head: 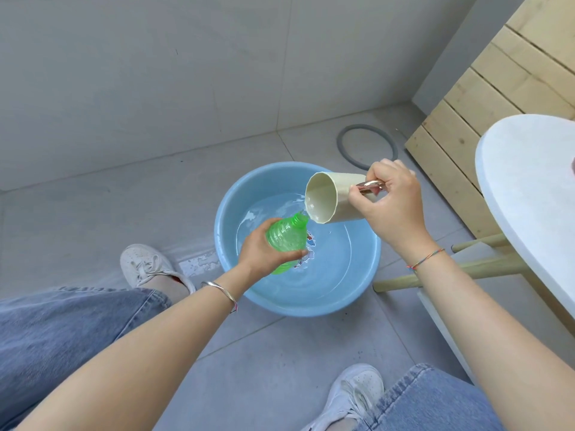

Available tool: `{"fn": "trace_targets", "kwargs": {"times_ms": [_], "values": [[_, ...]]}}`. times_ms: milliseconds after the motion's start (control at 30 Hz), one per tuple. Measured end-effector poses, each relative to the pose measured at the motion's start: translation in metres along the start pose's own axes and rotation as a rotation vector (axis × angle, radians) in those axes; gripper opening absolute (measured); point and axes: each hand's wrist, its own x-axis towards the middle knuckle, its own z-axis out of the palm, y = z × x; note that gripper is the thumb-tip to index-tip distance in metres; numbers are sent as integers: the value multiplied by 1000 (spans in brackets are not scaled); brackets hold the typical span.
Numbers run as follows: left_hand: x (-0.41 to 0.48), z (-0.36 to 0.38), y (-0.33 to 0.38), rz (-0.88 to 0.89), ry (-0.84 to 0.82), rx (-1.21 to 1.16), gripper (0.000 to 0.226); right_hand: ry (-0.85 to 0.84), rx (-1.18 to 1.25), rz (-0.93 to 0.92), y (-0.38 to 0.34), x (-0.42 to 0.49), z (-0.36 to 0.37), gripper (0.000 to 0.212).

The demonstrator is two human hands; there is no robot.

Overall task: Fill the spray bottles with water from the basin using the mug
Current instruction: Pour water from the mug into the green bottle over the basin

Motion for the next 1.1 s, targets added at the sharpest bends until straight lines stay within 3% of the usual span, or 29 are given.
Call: {"fn": "trace_targets", "kwargs": {"times_ms": [1100], "values": [[-2,4,-2,-21,-10,-1,88,-9,-105,-147,-9,6,-4,33]]}}
